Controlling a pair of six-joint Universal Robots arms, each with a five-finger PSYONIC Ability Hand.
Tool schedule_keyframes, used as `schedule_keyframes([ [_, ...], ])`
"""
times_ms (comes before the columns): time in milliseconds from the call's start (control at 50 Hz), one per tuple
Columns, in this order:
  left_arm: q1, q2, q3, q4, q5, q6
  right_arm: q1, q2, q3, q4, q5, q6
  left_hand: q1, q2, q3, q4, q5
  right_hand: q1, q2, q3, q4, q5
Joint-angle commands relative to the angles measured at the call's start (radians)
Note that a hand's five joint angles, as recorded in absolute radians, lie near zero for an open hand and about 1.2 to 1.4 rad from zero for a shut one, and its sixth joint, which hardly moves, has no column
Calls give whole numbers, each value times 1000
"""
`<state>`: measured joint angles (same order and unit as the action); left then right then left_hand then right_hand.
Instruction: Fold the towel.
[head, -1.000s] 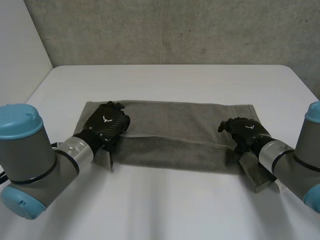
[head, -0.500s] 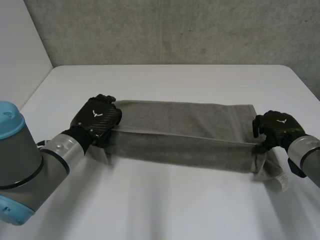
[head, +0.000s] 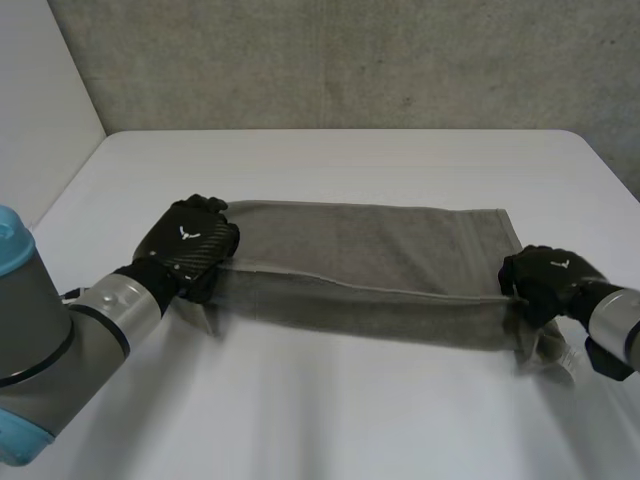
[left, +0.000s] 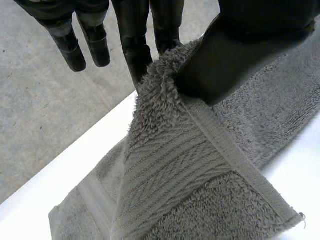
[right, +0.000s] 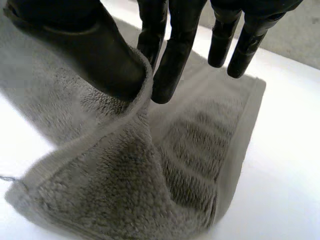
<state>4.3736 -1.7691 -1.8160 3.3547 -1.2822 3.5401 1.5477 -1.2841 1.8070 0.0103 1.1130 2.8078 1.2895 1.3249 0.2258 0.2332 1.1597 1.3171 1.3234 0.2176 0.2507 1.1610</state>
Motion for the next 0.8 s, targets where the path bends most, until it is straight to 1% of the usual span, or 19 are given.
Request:
schedule_keyframes([
  [20, 27, 72, -14, -52, 0, -35, -74, -133, -52, 138, -133, -5, 107, 71, -51, -59, 62, 79, 73, -43, -76, 61],
  [40, 37, 94, -20, -64, 1, -46, -89, -165, -66, 189, -162, -7, 107, 71, -51, -59, 62, 79, 73, -43, -76, 61],
  [60, 44, 112, -28, -72, 3, -52, -89, -165, -66, 189, -162, -7, 107, 71, -51, -59, 62, 79, 73, -43, -76, 61],
  [100, 53, 135, -37, -84, 3, -56, -110, -228, -90, 273, -206, -59, 107, 71, -51, -59, 62, 79, 73, -43, -76, 61],
  [120, 63, 158, -46, -96, 4, -58, -110, -228, -90, 273, -206, -59, 107, 71, -51, -59, 62, 79, 73, -43, -76, 61],
  [160, 69, 181, -54, -109, 4, -58, -124, -262, -98, 316, -205, -140, 107, 71, -51, -59, 62, 79, 73, -43, -76, 61],
  [180, 75, 207, -63, -122, 6, -58, -124, -262, -98, 316, -205, -140, 107, 71, -51, -59, 62, 79, 73, -43, -76, 61],
  [220, 81, 227, -71, -132, 6, -58, -123, -283, -116, 356, -202, -217, 107, 71, -51, -59, 62, 79, 73, -43, -76, 61],
  [280, 104, 269, -92, -147, 9, -58, -123, -311, -130, 391, -200, -257, 107, 71, -51, -59, 62, 79, 73, -43, -76, 61],
  [340, 126, 306, -118, -159, 12, -55, -124, -319, -133, 407, -200, -268, 107, 71, -51, -59, 62, 79, 73, -43, -76, 61],
  [440, 132, 335, -153, -190, 12, -52, -118, -323, -118, 434, -202, -275, 107, 71, -51, -59, 62, 79, 73, -43, -76, 61],
  [620, 136, 346, -169, -219, 12, -44, -117, -331, -115, 431, -208, -278, 107, 71, -51, -59, 62, 79, 73, -43, -76, 61],
  [680, 155, 344, -170, -218, 9, -41, -118, -328, -110, 428, -213, -277, 107, 71, -51, -59, 62, 79, 73, -43, -76, 61],
  [700, 170, 336, -172, -218, 12, -41, -118, -320, -104, 425, -213, -277, -41, -76, -51, -59, -86, 79, 73, -43, -76, 61],
  [720, 185, 327, -172, -218, 14, -43, -118, -320, -104, 425, -213, -277, -124, -159, -51, -59, -169, 79, 73, -43, -76, 61],
  [780, 193, 303, -174, -215, 14, -43, -115, -302, -84, 407, -213, -278, -131, -166, -51, -59, -175, 79, 73, -43, -76, 61],
  [800, 196, 263, -175, -206, 12, -43, -113, -287, -74, 390, -211, -280, -148, -183, -51, -59, -193, 79, 73, -43, -76, 61],
])
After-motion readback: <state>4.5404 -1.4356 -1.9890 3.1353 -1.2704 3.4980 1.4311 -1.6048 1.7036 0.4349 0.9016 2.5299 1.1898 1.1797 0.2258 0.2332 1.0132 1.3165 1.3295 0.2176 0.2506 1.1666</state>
